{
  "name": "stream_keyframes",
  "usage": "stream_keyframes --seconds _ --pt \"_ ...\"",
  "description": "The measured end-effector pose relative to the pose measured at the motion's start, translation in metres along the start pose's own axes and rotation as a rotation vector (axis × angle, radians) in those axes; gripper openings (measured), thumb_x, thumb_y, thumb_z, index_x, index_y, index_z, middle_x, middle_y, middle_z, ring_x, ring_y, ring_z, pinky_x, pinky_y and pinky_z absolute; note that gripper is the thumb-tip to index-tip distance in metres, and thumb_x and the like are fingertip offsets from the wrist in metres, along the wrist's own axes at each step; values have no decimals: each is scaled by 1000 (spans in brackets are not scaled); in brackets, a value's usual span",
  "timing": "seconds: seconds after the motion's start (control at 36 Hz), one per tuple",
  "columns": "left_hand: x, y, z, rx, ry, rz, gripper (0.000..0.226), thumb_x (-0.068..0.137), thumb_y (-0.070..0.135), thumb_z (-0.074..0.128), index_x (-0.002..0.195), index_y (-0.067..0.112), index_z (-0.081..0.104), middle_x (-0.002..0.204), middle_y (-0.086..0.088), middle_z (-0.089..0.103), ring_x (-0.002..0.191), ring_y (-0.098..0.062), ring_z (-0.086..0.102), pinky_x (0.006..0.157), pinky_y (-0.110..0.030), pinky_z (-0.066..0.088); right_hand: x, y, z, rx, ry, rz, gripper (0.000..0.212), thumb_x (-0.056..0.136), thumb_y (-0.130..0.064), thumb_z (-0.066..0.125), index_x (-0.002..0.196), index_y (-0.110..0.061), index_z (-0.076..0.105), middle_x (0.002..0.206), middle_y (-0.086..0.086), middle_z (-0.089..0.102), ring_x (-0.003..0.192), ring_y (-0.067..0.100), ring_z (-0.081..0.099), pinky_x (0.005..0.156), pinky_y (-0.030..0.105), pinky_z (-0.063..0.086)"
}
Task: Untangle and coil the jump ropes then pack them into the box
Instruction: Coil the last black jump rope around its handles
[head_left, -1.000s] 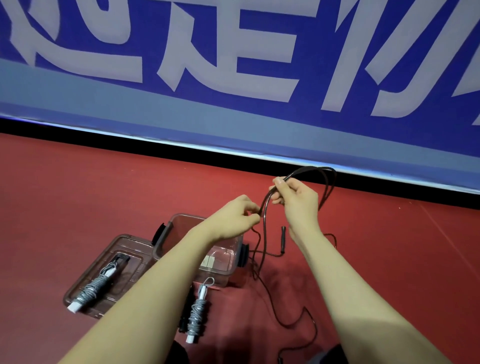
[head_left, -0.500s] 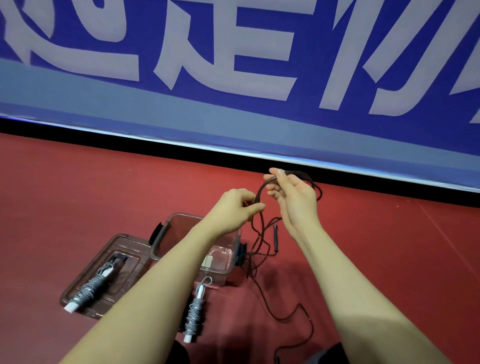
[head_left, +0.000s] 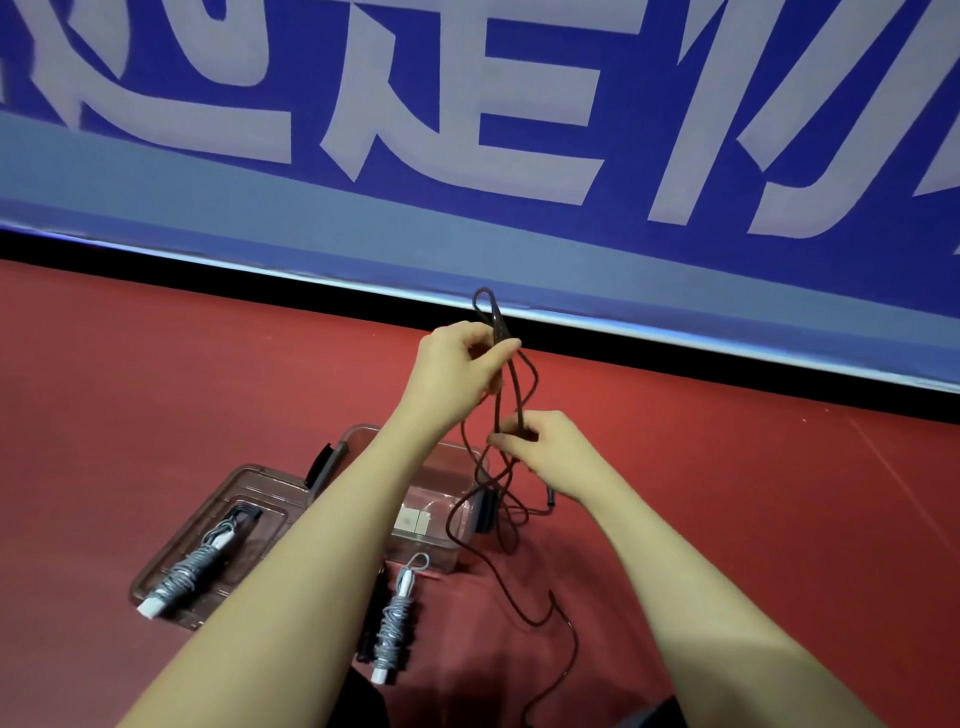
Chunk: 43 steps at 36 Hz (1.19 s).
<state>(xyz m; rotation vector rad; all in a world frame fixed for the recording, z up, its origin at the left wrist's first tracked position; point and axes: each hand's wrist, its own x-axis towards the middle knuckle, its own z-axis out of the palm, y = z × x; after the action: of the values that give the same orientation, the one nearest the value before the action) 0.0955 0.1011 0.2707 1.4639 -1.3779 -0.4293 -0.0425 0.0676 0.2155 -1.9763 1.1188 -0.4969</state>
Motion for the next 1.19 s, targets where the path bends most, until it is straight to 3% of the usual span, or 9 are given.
stream_keyframes --seconds 0.11,0.28,0.36,0.53,0.75,0.83,0.89,1.03,1.19 --pt "0 0 -2 -13 55 -12 29 89 24 64 62 15 60 55 -2 63 56 -17 62 66 -27 48 1 -5 -6 -105 19 -26 7 83 -22 71 83 -16 67 82 -1 64 71 7 52 66 22 36" --pt "1 -1 -7 -125 42 -67 23 92 25 59 73 13 64 55 1 57 54 -16 61 62 -23 49 1 -5 -4 99 59 -3 8 80 -2 69 75 -7 66 60 2 59 48 7 53 50 18 45" --pt "0 -5 -3 -153 -61 -163 30 98 26 48 88 3 64 71 -3 56 58 -9 56 64 -23 46 4 -7 -4 229 195 15 7 83 0 66 77 -3 66 57 5 56 46 7 50 47 16 42" --pt "-10 -26 6 325 -557 -181 43 90 16 56 132 9 51 115 -6 47 101 -21 52 83 -18 36 7 -19 -12 562 334 -32 9 87 2 61 81 -4 64 60 6 58 46 3 53 51 14 46" --pt "-18 -36 18 175 -386 -63 23 87 27 67 68 17 58 78 3 47 64 -6 44 61 -15 32 9 -33 -23 959 374 -67 14 88 -2 61 74 -4 62 68 6 59 53 7 55 56 17 47" --pt "-13 -34 16 191 -291 -35 26 89 24 64 65 13 60 80 -5 51 67 -14 46 63 -22 30 9 -31 -27 1073 346 -96 9 90 -2 58 83 -4 63 76 4 58 58 7 54 53 18 43" --pt "-10 -32 12 182 -226 -39 21 90 26 63 73 14 68 83 -10 55 66 -15 49 64 -24 33 9 -23 -26 956 287 -75 7 90 -3 58 95 -2 63 85 3 57 60 6 51 52 19 40" --pt "-3 -18 5 155 -149 10 26 92 27 60 74 9 66 78 -11 58 58 -13 51 62 -29 43 3 3 -9 213 -17 72 46 85 -5 64 129 -12 54 116 3 60 79 4 54 66 17 42" --pt "0 4 -1 -8 -112 37 23 92 26 60 76 10 67 61 -6 61 52 -17 59 58 -24 47 -1 -2 2 251 -131 7 30 84 -13 68 105 -33 59 96 -7 63 78 9 58 70 22 45"
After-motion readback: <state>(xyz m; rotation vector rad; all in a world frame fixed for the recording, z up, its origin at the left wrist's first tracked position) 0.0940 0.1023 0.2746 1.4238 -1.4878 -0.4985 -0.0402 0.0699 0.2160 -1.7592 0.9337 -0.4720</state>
